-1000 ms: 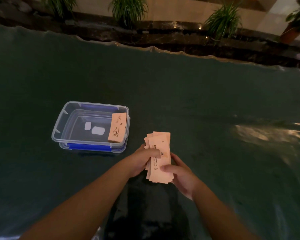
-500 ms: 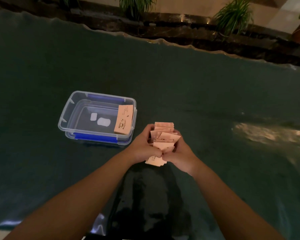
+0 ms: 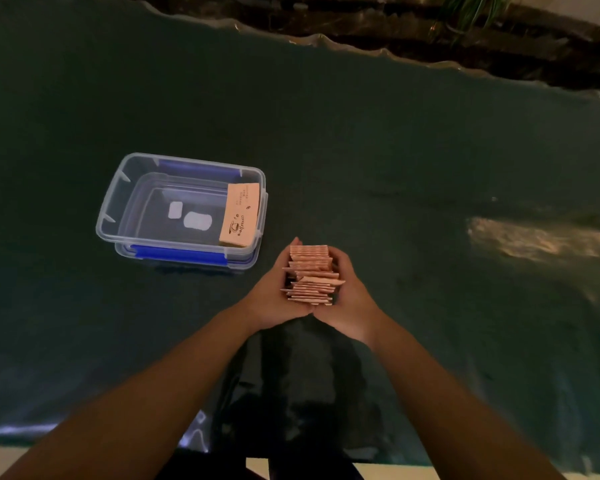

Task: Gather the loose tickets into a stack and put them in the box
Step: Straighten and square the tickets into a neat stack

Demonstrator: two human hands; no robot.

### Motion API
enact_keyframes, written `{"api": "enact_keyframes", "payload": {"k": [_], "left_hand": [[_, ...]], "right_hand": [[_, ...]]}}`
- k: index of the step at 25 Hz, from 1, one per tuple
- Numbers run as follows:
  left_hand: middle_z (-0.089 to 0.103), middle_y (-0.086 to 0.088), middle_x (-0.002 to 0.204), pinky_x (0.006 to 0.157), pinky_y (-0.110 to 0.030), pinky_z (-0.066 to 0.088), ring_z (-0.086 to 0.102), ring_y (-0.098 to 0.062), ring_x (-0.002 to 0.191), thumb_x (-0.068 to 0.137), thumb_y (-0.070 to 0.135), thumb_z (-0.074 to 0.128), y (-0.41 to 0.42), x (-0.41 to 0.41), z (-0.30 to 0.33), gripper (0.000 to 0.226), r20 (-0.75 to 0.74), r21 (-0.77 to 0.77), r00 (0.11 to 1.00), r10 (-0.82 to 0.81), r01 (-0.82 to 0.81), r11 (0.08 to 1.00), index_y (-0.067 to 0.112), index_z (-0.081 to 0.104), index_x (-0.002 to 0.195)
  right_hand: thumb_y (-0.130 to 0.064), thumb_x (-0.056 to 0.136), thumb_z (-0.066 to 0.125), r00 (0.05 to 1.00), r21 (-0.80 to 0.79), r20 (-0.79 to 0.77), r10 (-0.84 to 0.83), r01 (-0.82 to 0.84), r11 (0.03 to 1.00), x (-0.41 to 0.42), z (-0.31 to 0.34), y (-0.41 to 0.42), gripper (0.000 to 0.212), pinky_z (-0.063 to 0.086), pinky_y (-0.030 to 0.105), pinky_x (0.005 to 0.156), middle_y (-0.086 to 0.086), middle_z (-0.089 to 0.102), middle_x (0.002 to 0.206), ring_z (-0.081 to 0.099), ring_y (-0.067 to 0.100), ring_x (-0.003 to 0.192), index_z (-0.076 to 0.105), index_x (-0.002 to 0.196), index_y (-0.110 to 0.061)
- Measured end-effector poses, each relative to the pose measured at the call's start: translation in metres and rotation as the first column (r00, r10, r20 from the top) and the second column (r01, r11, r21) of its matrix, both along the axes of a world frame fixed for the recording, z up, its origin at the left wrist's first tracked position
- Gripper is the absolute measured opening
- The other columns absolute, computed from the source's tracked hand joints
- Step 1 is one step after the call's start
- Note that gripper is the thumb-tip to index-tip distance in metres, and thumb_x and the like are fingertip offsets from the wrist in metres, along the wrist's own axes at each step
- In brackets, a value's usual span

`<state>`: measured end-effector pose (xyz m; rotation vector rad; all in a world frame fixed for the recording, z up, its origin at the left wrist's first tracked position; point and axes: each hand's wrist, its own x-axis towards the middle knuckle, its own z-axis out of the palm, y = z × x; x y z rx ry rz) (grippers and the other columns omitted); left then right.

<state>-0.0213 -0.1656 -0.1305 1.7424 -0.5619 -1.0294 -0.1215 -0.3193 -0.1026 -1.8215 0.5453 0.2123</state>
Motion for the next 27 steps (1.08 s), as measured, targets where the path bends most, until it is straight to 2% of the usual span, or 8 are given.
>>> {"api": "enact_keyframes", "payload": {"k": [3,7,9,13,16,20,23,27], "left_hand": [[0.046,0.008,0.154,0.122,-0.038,0.029,0.047,-0.002,0.138,0.073,0.032,0.091,-0.006,-0.001,-0.003,0.131,0.04,0.016,0.999,-0.013,0.013,1.0,0.032,-0.005,0.163],[0.036,0.028,0.15,0.112,-0.014,0.023,0.037,0.018,0.135,0.071,0.041,0.092,-0.013,0.001,-0.004,0.137,0.095,-0.021,0.995,-0.022,0.024,1.0,0.036,-0.012,0.16],[0.03,0.026,0.156,0.113,-0.015,0.02,0.032,0.018,0.138,0.067,0.043,0.094,-0.013,0.004,-0.003,0.142,0.128,-0.024,0.991,-0.046,0.049,0.998,0.039,-0.015,0.159],[0.048,0.021,0.142,0.119,-0.034,0.036,0.048,0.007,0.132,0.069,0.046,0.09,-0.009,0.006,0.001,0.118,0.179,-0.007,0.981,-0.068,0.07,0.998,0.043,0.008,0.154],[0.055,0.018,0.133,0.115,-0.043,0.044,0.055,0.004,0.124,0.073,0.045,0.086,-0.008,0.005,0.007,0.095,0.206,-0.009,0.978,-0.032,0.035,0.999,0.033,0.028,0.147],[0.048,0.019,0.139,0.114,-0.025,0.04,0.05,0.005,0.13,0.07,0.038,0.091,-0.002,0.009,0.01,0.113,0.225,-0.011,0.972,-0.069,0.073,0.997,0.039,0.014,0.152],[0.033,0.036,0.141,0.1,0.0,0.027,0.035,0.025,0.129,0.063,0.041,0.095,0.006,0.012,0.005,0.14,0.186,-0.015,0.977,-0.101,0.105,0.994,0.039,-0.009,0.158],[0.036,0.036,0.14,0.099,-0.002,0.027,0.037,0.028,0.125,0.065,0.044,0.092,0.006,0.011,-0.002,0.132,0.158,-0.001,0.981,-0.111,0.113,0.994,0.037,-0.002,0.158]], "right_hand": [[-0.003,0.076,0.086,1.0,-0.021,-0.005,0.031,-0.031,0.999,0.001,0.001,0.003,0.117,0.042,0.042,0.122,0.006,0.047,0.158,0.055,0.014,0.139,0.014,0.167,-0.021],[-0.005,0.077,0.09,0.999,-0.024,-0.001,0.032,-0.032,0.999,0.004,-0.001,0.004,0.131,0.041,0.009,0.109,-0.008,0.049,0.157,0.053,-0.011,0.133,-0.001,0.168,-0.033],[-0.005,0.076,0.089,0.999,-0.032,-0.007,0.04,-0.041,0.999,0.003,-0.003,0.003,0.134,0.04,0.003,0.103,-0.011,0.048,0.157,0.051,-0.016,0.132,-0.004,0.167,-0.036],[-0.012,0.074,0.09,0.999,-0.09,-0.019,0.03,-0.031,0.995,0.003,0.0,0.008,0.131,0.037,0.03,0.124,0.0,0.033,0.166,0.046,0.007,0.146,0.001,0.168,-0.029],[-0.006,0.076,0.084,1.0,-0.137,-0.005,-0.005,0.004,0.991,0.007,0.003,0.01,0.116,0.039,0.044,0.124,0.004,0.039,0.161,0.05,0.015,0.143,0.014,0.166,-0.028],[-0.024,0.073,0.089,0.998,-0.109,-0.031,0.047,-0.05,0.993,0.004,0.012,0.009,0.127,0.039,0.042,0.124,0.003,0.036,0.165,0.05,0.011,0.143,0.004,0.167,-0.033],[-0.037,0.07,0.092,0.994,-0.084,-0.042,0.099,-0.102,0.991,0.003,0.017,0.013,0.139,0.033,0.04,0.128,-0.002,0.021,0.173,0.037,0.011,0.153,-0.006,0.168,-0.032],[-0.038,0.073,0.093,0.993,-0.129,-0.042,0.109,-0.114,0.985,0.009,0.015,0.017,0.137,0.032,0.032,0.124,-0.004,0.023,0.17,0.039,0.006,0.147,-0.005,0.168,-0.03]]}}
